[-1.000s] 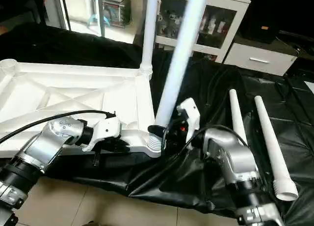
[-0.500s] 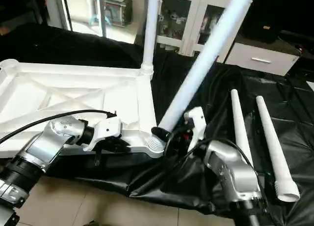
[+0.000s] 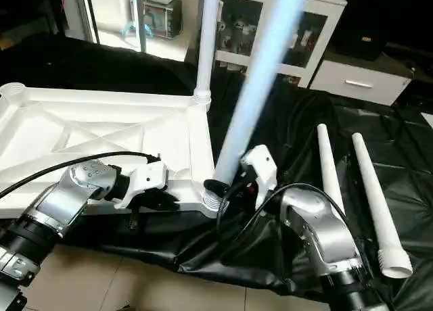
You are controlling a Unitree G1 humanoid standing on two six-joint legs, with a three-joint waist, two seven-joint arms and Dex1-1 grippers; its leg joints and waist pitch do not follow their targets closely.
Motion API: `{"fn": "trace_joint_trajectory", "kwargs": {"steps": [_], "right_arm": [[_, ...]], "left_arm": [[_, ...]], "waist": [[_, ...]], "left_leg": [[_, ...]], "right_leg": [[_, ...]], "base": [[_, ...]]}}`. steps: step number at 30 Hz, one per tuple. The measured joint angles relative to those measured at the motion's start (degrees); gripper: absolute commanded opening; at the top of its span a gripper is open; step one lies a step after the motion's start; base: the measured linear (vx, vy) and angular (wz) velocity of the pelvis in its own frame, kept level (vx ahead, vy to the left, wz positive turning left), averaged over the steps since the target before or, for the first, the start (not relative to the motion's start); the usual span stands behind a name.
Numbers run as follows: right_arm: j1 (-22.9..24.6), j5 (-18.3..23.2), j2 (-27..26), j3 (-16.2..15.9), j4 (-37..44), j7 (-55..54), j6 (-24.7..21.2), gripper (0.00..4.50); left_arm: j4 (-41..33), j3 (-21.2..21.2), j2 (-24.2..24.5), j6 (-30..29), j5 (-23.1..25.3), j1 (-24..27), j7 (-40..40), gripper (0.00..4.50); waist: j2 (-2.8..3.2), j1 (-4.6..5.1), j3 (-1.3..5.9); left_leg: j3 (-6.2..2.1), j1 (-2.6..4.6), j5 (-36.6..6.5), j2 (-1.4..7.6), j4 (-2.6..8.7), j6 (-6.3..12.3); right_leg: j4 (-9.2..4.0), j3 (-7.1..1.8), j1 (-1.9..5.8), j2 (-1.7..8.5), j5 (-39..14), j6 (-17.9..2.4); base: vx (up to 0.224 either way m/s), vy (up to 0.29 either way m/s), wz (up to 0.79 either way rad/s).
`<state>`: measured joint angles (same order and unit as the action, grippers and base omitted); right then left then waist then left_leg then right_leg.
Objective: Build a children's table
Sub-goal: Insert table leg to table base
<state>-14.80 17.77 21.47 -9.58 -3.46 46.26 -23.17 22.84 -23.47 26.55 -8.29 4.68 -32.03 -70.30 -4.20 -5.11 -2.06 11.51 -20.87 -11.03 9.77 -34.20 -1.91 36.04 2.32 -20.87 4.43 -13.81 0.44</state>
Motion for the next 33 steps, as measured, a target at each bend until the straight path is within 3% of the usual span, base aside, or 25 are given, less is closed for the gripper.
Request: {"fn": "trace_joint_trajectory", "kwargs": {"steps": [12, 17, 33], "right_arm": [[-0.5, -0.5, 1.1, -1.1, -0.1, 0.8, -0.4, 1.9], [-0.5, -0.5, -1.1, -0.7, -1.9, -1.1, 0.6, 1.9], [1.2, -0.4, -2.8, 0.5, -2.4, -3.3, 3.3, 1.9]], "left_arm": [[0.0, -0.1, -0.1, -0.3, 0.0, 0.0, 0.0, 0.07], [0.3, -0.1, -0.1, -0.4, 0.2, 0.0, 0.5, 0.07], [0.7, -0.1, -0.1, -0.4, 0.2, 0.0, 1.1, 0.07]], "waist": [[-0.51, -0.01, 0.27], [-0.66, 0.06, 0.37], [-0.64, 0.28, 0.38]], "left_leg": [[0.0, -0.01, 0.0, 0.0, 0.08, 0.0], [-0.01, 0.03, 0.0, 0.0, 0.14, -0.01], [0.0, 0.08, 0.0, -0.01, 0.4, 0.0]], "right_leg": [[-0.13, 0.01, 0.0, 0.0, 0.0, 0.0], [-0.14, 0.04, -0.02, 0.0, 0.0, 0.0], [-0.92, 0.05, 0.02, 0.0, -0.2, 0.3]], "base": [[0.0, 0.0, 0.0], [0.0, 0.0, 0.0], [0.0, 0.0, 0.0]]}}
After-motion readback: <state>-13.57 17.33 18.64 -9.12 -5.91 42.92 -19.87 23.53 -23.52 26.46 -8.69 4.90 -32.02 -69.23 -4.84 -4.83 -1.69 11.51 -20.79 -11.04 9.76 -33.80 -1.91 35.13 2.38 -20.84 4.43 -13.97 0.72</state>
